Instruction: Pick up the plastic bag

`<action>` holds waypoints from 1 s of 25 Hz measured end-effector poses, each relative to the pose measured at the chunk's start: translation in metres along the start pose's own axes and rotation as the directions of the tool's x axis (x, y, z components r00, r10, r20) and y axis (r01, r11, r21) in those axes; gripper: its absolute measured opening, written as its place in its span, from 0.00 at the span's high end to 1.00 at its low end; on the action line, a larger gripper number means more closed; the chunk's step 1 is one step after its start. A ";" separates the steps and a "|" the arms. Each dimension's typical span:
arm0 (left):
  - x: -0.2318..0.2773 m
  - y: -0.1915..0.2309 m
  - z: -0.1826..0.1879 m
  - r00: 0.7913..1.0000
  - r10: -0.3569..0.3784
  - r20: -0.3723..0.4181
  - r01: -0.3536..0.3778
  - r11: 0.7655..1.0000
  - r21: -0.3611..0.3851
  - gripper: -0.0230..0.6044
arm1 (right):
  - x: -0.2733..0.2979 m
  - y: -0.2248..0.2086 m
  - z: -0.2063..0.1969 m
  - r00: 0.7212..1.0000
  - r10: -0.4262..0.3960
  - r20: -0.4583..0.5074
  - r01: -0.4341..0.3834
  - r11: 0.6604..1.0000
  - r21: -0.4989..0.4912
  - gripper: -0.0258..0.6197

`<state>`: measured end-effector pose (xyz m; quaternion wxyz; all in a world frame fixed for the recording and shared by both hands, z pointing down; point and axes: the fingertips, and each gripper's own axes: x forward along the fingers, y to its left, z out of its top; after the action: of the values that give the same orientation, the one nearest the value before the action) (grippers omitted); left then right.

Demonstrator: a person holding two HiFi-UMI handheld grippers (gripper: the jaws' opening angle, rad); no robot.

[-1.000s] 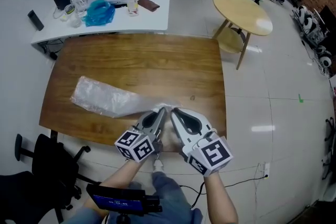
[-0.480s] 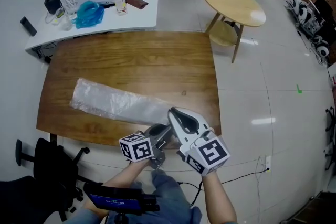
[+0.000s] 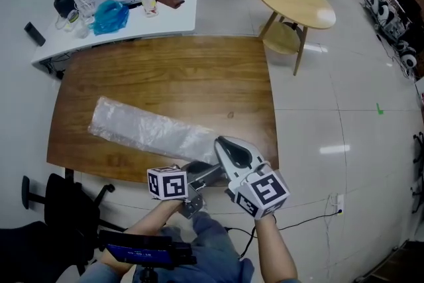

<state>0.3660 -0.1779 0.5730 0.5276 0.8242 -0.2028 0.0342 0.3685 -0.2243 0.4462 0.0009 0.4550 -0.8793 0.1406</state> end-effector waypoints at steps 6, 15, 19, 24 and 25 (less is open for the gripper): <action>-0.024 0.015 -0.005 0.982 0.179 -0.062 -0.164 0.967 0.195 0.42 | 0.007 0.008 0.000 1.000 0.027 0.014 -0.027 1.000 0.009 0.91; -0.089 0.018 0.034 0.955 0.273 0.115 -0.296 0.906 0.304 0.42 | 0.024 0.028 0.003 0.997 0.065 0.031 -0.066 0.997 0.028 0.91; -0.122 0.021 0.082 0.922 0.293 0.251 -0.374 0.839 0.396 0.53 | 0.036 0.042 0.000 0.996 0.087 0.020 -0.088 0.996 0.025 0.91; -0.169 0.047 0.135 0.867 0.326 0.377 -0.482 0.737 0.474 0.81 | 0.057 0.048 -0.020 0.998 0.056 -0.023 -0.055 0.998 0.023 0.91; -0.179 0.057 0.144 0.858 0.344 0.381 -0.503 0.713 0.489 0.82 | 0.061 0.047 -0.027 0.998 0.040 -0.040 -0.039 0.999 0.023 0.91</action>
<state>0.1586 -0.2724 0.5104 0.2011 0.8710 -0.4356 0.1052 0.2916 -0.2406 0.4681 0.0110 0.4348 -0.8862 0.1595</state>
